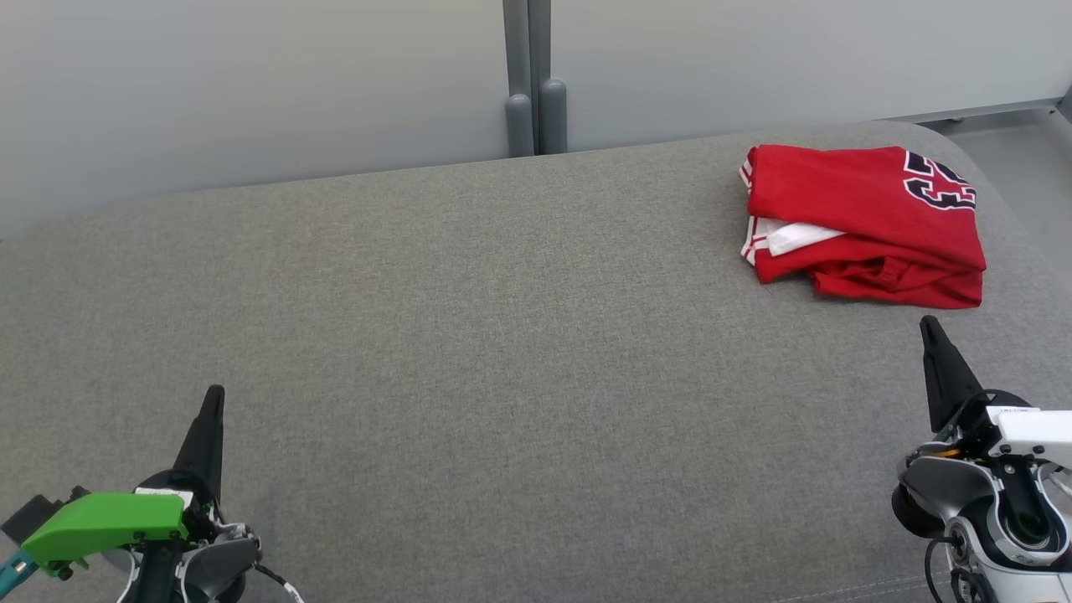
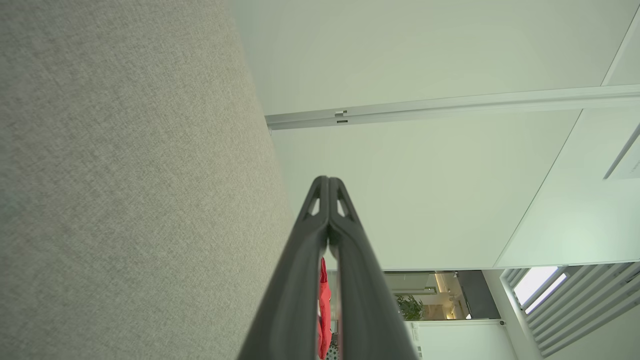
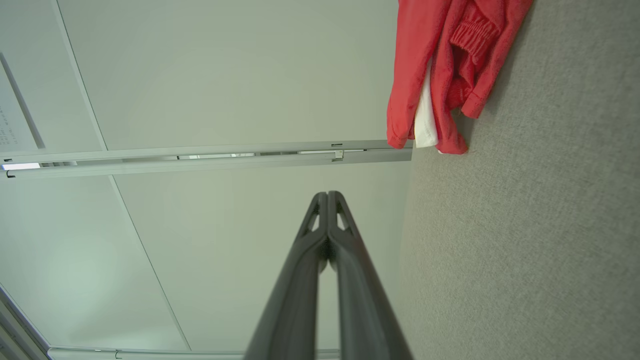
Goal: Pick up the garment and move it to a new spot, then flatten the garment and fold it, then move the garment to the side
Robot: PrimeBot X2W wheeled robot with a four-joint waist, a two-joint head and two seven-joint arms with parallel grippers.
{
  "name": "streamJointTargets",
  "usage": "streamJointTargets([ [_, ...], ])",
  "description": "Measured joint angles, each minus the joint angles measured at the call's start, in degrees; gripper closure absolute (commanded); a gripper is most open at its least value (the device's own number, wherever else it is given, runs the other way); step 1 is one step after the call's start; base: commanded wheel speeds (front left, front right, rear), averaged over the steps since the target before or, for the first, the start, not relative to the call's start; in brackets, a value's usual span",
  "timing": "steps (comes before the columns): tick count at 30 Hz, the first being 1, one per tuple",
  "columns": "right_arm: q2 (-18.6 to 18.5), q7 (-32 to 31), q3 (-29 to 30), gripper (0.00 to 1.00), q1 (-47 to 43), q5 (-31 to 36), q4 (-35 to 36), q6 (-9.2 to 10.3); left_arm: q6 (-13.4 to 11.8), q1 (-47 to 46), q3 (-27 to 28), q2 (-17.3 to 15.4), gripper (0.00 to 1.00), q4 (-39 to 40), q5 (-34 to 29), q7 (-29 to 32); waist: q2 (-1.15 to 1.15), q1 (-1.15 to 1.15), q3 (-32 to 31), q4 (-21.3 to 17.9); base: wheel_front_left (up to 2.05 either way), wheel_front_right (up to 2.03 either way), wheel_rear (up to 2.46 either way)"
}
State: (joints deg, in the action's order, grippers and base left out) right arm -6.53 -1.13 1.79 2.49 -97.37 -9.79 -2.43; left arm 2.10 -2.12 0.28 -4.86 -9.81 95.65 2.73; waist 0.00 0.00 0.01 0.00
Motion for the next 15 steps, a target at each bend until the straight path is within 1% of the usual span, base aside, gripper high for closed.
streamJointTargets([
  [15,0.00,-0.01,0.02,1.00,0.02,0.00,-0.04,0.00,0.01,-0.29,0.02,0.00,1.00,-0.11,0.00,0.00,0.00,0.00,0.00,0.00,0.00,0.00,0.00],
])
